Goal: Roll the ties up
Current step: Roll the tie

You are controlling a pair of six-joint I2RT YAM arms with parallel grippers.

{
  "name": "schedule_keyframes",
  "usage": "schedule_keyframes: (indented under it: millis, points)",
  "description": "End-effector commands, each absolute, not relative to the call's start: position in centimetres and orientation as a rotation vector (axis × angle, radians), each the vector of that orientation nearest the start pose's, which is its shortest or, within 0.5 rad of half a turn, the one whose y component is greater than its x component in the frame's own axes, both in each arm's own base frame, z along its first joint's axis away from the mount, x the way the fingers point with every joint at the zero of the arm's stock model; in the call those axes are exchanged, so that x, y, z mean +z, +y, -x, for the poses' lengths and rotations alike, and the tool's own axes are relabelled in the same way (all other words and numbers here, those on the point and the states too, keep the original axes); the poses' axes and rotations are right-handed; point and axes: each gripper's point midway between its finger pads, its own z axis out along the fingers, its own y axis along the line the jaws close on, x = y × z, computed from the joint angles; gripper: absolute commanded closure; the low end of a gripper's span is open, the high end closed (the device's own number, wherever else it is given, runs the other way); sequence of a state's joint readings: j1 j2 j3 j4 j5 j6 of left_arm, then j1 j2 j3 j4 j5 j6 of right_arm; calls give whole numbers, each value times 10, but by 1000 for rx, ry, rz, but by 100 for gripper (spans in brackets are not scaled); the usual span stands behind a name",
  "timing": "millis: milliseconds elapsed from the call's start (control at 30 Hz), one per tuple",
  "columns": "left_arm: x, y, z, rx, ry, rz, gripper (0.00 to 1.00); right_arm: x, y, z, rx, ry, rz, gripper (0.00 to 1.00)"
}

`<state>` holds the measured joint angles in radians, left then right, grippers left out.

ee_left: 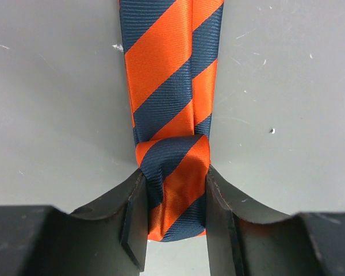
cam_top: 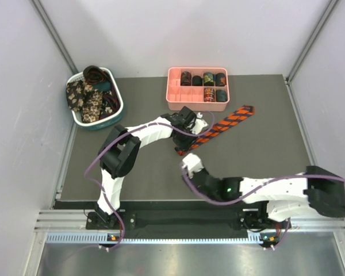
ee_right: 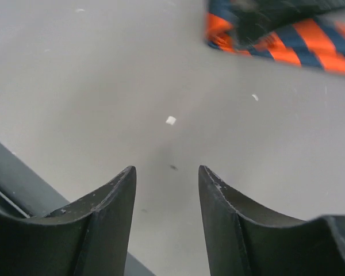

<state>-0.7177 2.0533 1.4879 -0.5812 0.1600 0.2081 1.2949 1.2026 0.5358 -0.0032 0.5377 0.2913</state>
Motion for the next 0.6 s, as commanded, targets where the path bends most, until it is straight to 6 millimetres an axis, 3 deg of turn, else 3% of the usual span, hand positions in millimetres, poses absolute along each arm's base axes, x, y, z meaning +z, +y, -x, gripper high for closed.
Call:
schedule_keyframes:
  millis: [0,33,67,100,133,167,200,233,267,300,367,400,433,567]
  points:
    - [-10,-287,-291,-337,2642,-1305,81,99,294,-173,-5,1865,832,51]
    - [-10,-286,-289,-331,2655,-1309,81,107,308,-173,-35,1855,853,49]
    - [-13,-284,-287,-325,2673,-1308,81,103,313,-175,-76,1857,893,49]
    - [-11,-286,-289,-323,2676,-1304,81,81,318,-176,-159,1876,959,49]
    - [-12,-285,-288,-320,2688,-1303,81,76,316,-178,-247,1874,1000,49]
    - [-14,-283,-285,-312,2712,-1304,81,85,332,-183,-261,1865,1001,49]
    - [-13,-283,-285,-309,2717,-1301,81,65,335,-186,-354,1871,1058,49]
    - [-14,-283,-284,-307,2723,-1302,80,75,341,-194,-423,1855,1059,48]
    - [-15,-282,-283,-307,2735,-1299,80,71,345,-198,-465,1856,1080,47]
    - [-14,-281,-281,-304,2746,-1298,80,53,345,-202,-541,1865,1120,47]
    - [-15,-280,-279,-303,2765,-1300,80,61,352,-215,-642,1846,1136,47]
    - [-14,-278,-276,-303,2782,-1298,80,50,351,-219,-726,1825,1165,46]
    - [-14,-277,-275,-302,2792,-1302,80,63,354,-227,-796,1789,1142,44]
    - [-15,-273,-268,-288,2850,-1303,78,52,358,-243,-857,1820,1179,43]
